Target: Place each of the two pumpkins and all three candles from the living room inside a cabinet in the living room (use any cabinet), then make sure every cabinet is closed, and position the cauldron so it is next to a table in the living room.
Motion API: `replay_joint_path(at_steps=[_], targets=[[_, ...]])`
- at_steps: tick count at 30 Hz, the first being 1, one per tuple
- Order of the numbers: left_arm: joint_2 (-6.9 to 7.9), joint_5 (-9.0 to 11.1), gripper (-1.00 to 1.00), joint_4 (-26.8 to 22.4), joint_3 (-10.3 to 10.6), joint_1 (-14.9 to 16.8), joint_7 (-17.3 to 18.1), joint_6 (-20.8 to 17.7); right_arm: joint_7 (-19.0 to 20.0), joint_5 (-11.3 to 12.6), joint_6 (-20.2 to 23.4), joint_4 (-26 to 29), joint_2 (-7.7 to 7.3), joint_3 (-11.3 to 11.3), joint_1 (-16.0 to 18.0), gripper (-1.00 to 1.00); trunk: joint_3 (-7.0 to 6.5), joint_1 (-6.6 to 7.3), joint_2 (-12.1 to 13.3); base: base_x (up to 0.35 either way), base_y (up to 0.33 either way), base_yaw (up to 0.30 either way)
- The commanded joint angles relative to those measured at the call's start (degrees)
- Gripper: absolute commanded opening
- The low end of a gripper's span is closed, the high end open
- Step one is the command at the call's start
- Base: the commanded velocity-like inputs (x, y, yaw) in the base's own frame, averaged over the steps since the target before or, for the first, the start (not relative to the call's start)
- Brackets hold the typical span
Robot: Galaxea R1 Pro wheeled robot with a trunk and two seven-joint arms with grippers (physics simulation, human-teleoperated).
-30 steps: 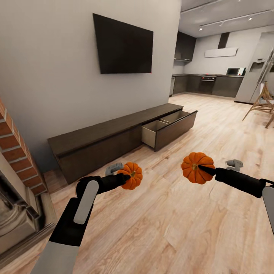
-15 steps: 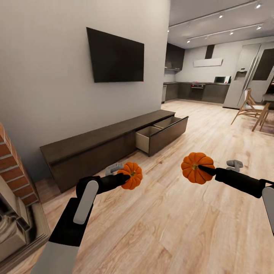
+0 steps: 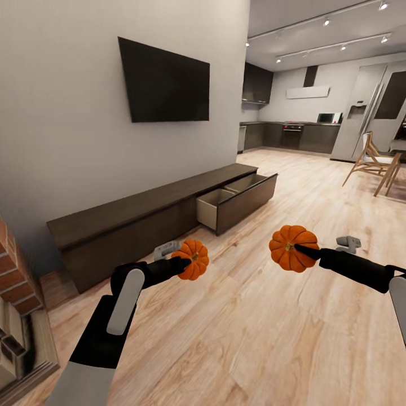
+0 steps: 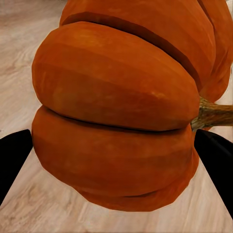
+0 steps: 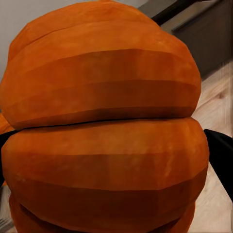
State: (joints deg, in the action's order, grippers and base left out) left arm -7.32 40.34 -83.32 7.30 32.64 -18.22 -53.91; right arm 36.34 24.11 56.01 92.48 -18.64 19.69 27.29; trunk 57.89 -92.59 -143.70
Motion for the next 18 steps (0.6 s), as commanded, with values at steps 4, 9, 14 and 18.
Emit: replay_joint_path(at_steps=[4, 9, 14, 18], targets=[[0.02, 0.79, -1.0, -0.16, -0.07, -0.12, -0.72, -0.06, 0.32, 0.06, 0.22, 0.02, 0.1, 0.08, 0.05, -1.0, 0.06, -0.01, -0.03, 0.262, -0.213, 0.0], [0.17, 0.85, -1.0, -0.22, -1.94, -0.6, -0.26, -0.01, 0.31, 0.06, 0.27, -0.01, 0.2, 0.1, 0.05, -1.0, 0.06, -0.01, -0.03, 0.262, -0.223, 0.0], [0.19, 0.9, -1.0, -0.25, -2.64, -0.74, -0.03, 0.01, 0.31, 0.06, 0.28, -0.01, 0.31, 0.14, 0.04, -1.0, 0.06, -0.01, -0.03, 0.262, -0.228, 0.0], [0.2, 0.95, -1.0, -0.2, -2.77, -0.79, 0.14, -0.04, 0.3, 0.06, 0.31, -0.02, 0.34, 0.16, 0.03, -1.0, 0.06, -0.01, -0.03, 0.262, -0.228, 0.0]])
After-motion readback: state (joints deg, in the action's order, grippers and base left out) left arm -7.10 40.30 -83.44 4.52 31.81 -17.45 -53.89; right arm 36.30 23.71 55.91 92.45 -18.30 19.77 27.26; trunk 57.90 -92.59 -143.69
